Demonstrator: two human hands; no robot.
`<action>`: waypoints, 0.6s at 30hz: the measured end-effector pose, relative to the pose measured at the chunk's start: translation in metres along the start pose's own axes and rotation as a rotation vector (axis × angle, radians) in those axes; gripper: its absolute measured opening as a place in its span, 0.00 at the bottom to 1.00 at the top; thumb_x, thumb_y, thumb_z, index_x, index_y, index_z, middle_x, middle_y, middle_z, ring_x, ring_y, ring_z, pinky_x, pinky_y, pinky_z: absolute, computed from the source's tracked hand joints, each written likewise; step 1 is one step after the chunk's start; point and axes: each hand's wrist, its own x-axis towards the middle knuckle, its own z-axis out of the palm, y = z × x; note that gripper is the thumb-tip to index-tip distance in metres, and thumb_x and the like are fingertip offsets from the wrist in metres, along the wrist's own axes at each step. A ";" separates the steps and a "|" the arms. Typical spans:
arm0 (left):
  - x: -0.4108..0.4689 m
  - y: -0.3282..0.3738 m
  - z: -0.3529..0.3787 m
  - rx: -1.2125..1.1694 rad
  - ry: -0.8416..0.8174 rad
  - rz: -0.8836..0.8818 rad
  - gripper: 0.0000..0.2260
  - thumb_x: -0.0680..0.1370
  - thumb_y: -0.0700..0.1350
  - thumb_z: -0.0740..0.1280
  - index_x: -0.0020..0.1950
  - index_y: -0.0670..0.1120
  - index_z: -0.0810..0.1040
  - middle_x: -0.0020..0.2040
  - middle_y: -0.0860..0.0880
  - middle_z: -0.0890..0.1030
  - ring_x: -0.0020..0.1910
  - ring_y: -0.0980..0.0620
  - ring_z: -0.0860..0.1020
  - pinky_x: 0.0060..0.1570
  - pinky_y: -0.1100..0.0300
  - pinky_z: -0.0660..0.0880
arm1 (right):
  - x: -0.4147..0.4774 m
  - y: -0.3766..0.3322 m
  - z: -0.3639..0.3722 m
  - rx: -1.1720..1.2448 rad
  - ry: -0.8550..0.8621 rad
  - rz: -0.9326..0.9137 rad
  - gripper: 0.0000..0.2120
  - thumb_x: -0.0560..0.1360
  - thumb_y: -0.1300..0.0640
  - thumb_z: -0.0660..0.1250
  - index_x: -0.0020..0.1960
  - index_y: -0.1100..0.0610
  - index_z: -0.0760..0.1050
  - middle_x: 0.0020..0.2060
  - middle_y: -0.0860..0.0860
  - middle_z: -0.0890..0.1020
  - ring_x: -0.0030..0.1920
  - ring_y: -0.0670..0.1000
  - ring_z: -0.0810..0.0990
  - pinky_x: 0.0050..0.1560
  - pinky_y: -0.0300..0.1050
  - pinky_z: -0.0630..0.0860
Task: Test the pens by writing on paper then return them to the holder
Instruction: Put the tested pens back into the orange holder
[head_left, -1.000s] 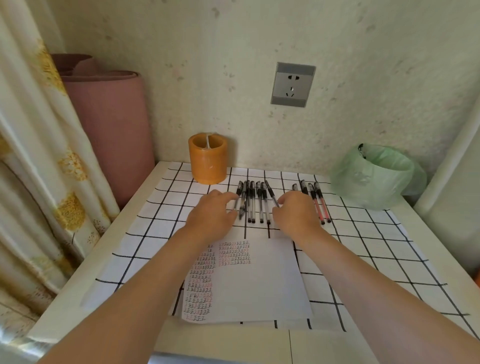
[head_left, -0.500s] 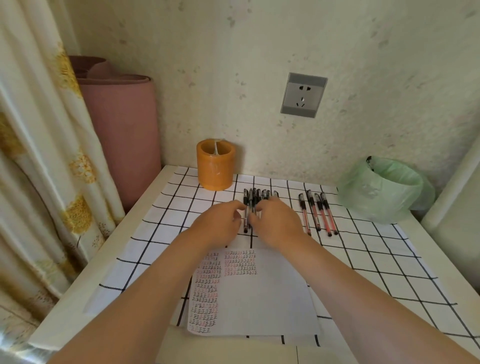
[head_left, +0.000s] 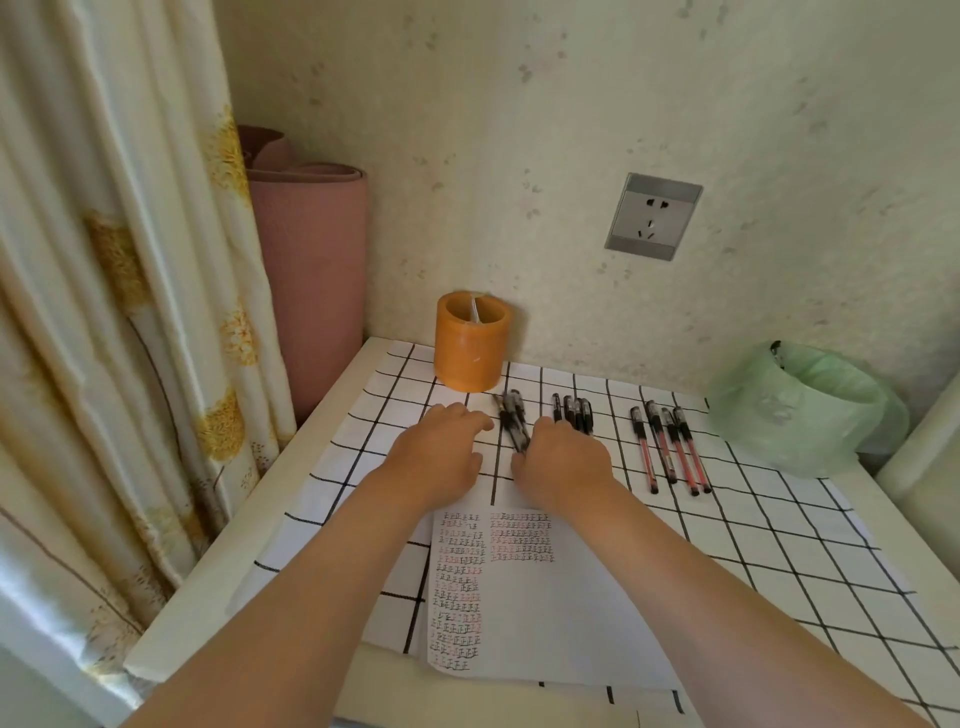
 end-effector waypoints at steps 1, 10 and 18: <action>0.000 -0.001 -0.001 0.022 0.015 0.017 0.21 0.80 0.45 0.64 0.73 0.53 0.68 0.68 0.52 0.71 0.68 0.52 0.66 0.60 0.54 0.72 | -0.002 0.000 0.000 -0.026 0.018 -0.047 0.13 0.79 0.50 0.58 0.58 0.57 0.70 0.52 0.54 0.77 0.42 0.53 0.72 0.39 0.46 0.66; -0.005 -0.011 0.002 0.184 -0.107 0.026 0.27 0.81 0.44 0.63 0.79 0.53 0.60 0.78 0.50 0.61 0.75 0.48 0.58 0.69 0.48 0.63 | -0.010 0.010 -0.006 -0.148 0.063 -0.402 0.11 0.79 0.50 0.61 0.58 0.55 0.72 0.53 0.53 0.78 0.53 0.55 0.75 0.46 0.48 0.69; -0.007 -0.014 -0.004 0.126 -0.064 -0.003 0.18 0.79 0.47 0.67 0.69 0.52 0.74 0.61 0.50 0.71 0.63 0.50 0.65 0.58 0.54 0.66 | -0.015 0.000 0.004 -0.181 0.109 -0.539 0.18 0.79 0.55 0.63 0.69 0.55 0.69 0.59 0.53 0.75 0.60 0.55 0.72 0.61 0.52 0.71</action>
